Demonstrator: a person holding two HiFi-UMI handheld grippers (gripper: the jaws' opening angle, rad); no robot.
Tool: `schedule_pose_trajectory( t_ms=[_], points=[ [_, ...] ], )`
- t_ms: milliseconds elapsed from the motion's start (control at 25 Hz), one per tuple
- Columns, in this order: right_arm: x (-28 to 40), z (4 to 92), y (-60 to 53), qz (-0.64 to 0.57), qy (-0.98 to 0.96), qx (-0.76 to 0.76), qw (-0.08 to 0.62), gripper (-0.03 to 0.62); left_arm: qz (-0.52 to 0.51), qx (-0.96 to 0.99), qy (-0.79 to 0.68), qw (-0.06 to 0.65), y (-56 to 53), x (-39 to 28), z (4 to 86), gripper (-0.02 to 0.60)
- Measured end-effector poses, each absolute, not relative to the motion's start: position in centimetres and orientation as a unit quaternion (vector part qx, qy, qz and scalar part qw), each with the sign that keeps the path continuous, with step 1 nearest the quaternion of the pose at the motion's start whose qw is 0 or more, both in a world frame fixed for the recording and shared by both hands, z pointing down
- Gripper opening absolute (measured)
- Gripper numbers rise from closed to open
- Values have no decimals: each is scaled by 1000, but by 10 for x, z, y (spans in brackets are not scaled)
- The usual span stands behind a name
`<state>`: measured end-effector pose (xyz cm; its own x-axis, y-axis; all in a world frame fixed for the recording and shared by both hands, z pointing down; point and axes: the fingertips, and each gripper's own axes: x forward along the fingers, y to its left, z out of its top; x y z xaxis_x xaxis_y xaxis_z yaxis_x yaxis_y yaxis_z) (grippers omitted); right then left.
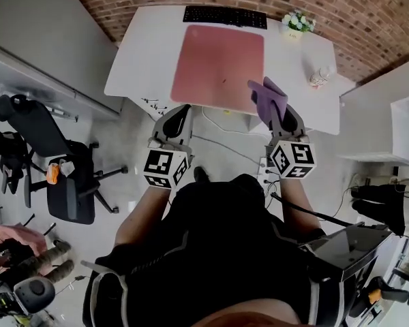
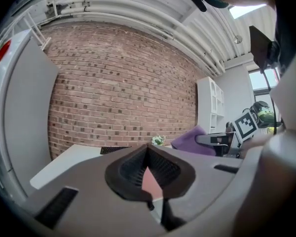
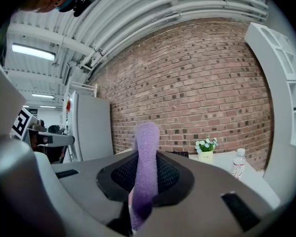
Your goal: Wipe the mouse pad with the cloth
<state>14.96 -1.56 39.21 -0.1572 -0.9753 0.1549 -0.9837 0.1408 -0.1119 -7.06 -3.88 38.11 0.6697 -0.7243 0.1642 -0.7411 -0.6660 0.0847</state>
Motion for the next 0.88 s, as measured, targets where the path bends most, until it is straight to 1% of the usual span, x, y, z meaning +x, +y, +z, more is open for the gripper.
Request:
schedule_pose_trajectory(
  t_ms=[160,320,440,640,880],
  points=[
    [158,405,-21,116,-734,668,30,61,64,916,-388,78,-51,-70,388,3],
    [166,425,-32,123,-735,664,54,61,56,922,-372,93,-61,-63,395,3],
    [185,449,-43,133,-722,675,79,61,60,923,-366,100,-71,-55,406,3],
    [214,471,-61,154,-698,695,85,61,70,914,-387,102,-100,-52,419,3],
    [248,508,-88,151,-677,708,129,61,85,908,-396,102,-133,-40,436,3]
  ],
)
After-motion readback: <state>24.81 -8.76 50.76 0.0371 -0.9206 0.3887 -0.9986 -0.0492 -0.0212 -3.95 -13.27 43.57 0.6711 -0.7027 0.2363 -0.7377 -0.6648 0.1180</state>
